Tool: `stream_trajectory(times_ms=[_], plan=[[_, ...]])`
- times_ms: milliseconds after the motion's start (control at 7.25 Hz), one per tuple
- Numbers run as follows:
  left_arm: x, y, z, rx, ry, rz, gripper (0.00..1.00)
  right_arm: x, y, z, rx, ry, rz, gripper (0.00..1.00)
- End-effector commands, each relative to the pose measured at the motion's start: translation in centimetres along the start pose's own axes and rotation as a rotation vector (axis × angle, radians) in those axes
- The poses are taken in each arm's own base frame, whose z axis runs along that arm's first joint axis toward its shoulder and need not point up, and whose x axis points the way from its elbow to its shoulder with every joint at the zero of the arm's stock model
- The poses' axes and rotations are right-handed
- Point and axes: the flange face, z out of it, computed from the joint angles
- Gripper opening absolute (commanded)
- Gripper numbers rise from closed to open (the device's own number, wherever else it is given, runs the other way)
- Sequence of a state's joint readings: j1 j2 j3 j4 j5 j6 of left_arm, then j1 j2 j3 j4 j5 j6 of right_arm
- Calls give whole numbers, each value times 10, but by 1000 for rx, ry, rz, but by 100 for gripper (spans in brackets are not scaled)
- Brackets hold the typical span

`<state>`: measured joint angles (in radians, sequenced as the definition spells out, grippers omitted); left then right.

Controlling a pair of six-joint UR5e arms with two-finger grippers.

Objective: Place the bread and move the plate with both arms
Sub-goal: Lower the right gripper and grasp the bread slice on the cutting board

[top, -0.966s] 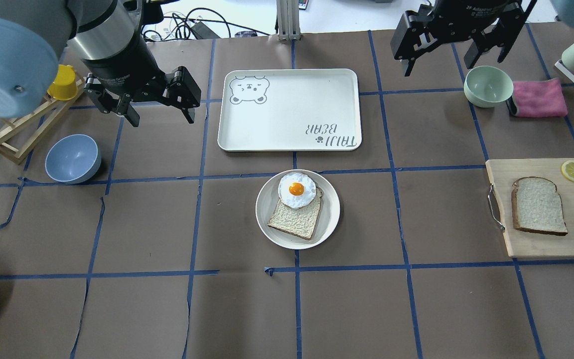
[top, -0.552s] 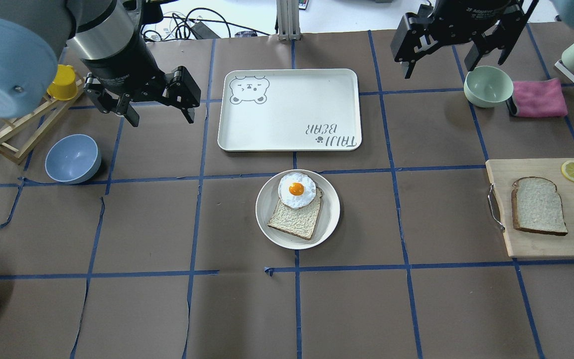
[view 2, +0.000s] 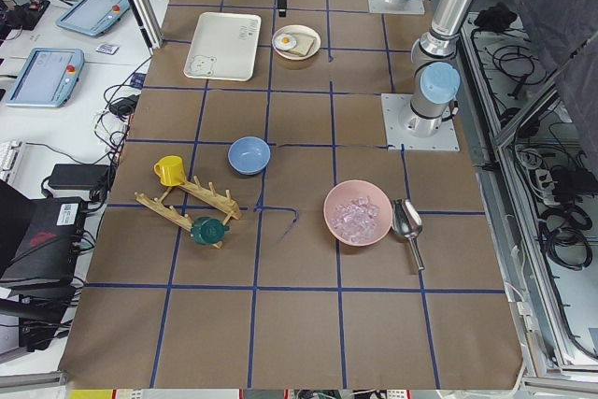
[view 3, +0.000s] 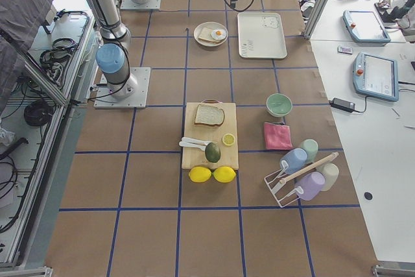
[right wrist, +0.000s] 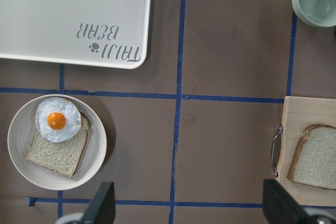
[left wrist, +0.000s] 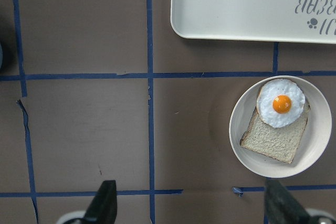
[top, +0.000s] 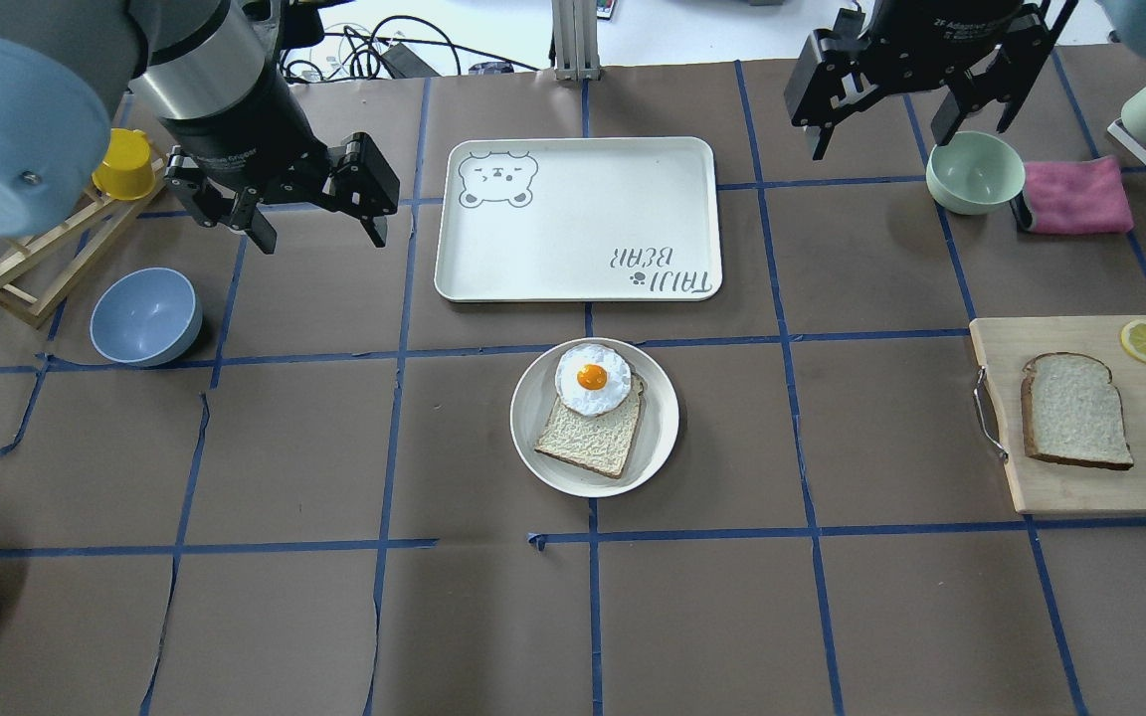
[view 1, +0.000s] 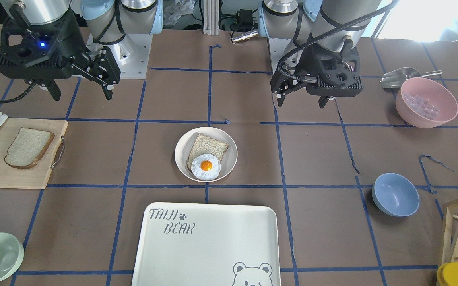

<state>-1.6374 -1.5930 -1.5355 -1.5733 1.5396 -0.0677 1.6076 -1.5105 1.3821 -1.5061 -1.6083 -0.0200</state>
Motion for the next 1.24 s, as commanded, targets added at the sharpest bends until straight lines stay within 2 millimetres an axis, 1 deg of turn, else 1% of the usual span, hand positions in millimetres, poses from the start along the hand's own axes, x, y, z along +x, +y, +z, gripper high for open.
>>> stream_trajectory(times_ms=[0,138,276,414,552,690,828,1103], plan=[[0,0,1,-1,-1,1,100,56,-6,31,-63,72,70,100],[0,0,1,-1,-1,1,100,122,-4,63,-122,61,119,100],[0,0,0,0,-1,0,100,175,5,103,-183,46,178,100],[0,0,0,0,-1,0,100,210,15,151,-197,57,199,100],[0,1,-1,2,-2,1,100,233,38,210,-228,104,221,100],[0,1,-1,2,0,1,100,249,54,247,-163,165,247,100],[0,1,-2,3,0,0,100,246,68,281,-177,199,246,100],[1,2,-3,5,3,3,100,246,68,315,-202,185,258,100]])
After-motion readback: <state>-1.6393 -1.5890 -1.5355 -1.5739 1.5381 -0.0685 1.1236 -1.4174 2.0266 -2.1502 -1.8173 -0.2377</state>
